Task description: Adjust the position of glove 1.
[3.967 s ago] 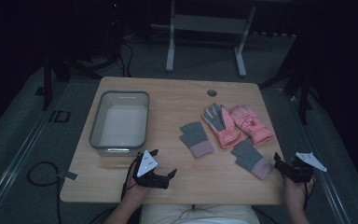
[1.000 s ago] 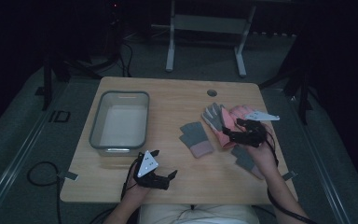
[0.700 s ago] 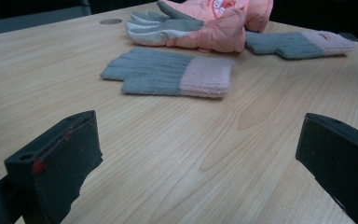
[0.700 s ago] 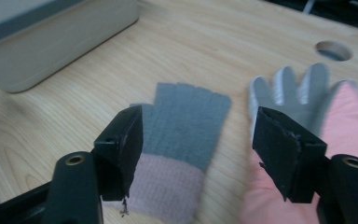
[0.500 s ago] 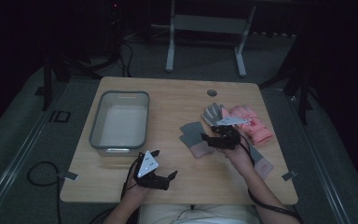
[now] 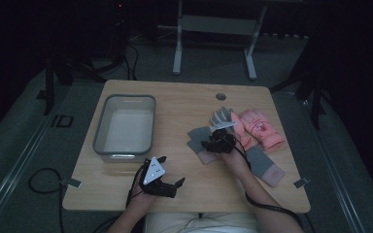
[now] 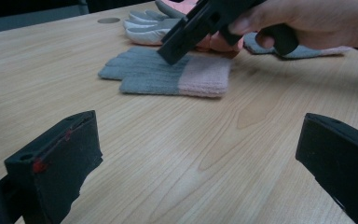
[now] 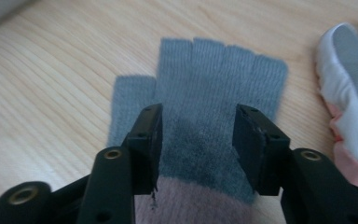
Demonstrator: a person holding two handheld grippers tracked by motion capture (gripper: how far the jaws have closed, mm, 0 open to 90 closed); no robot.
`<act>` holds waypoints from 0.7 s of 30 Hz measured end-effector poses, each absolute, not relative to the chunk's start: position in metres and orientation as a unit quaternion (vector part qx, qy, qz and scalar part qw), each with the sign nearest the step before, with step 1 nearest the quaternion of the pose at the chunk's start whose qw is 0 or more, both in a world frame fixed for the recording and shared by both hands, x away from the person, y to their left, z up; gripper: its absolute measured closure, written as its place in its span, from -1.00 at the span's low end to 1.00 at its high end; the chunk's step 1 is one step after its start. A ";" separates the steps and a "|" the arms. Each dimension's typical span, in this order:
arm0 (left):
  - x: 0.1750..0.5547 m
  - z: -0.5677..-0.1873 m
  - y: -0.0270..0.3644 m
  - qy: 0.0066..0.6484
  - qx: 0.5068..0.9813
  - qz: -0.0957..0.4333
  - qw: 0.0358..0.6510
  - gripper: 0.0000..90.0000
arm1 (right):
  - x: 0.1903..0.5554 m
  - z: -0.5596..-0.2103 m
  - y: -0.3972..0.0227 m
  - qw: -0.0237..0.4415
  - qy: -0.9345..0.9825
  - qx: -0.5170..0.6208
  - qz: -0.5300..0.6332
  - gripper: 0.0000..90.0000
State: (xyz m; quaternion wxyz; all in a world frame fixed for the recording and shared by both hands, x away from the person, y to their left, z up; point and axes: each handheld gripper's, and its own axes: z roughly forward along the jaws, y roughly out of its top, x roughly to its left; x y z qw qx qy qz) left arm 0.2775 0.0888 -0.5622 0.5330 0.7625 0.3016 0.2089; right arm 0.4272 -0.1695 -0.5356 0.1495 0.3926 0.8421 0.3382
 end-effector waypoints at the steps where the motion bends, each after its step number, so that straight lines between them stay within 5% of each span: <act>1: 0.277 -0.562 0.089 0.302 0.762 0.209 0.534 -1.00 | 0.428 -0.537 -0.167 0.153 0.846 0.390 0.331 0.20; 10: 0.278 -0.562 0.089 0.304 0.763 0.209 0.531 -1.00 | 0.436 -0.543 -0.158 0.158 0.853 0.394 0.303 0.27; 21: 0.278 -0.562 0.088 0.306 0.763 0.212 0.529 -1.00 | 0.437 -0.544 -0.162 0.145 0.839 0.413 0.323 0.83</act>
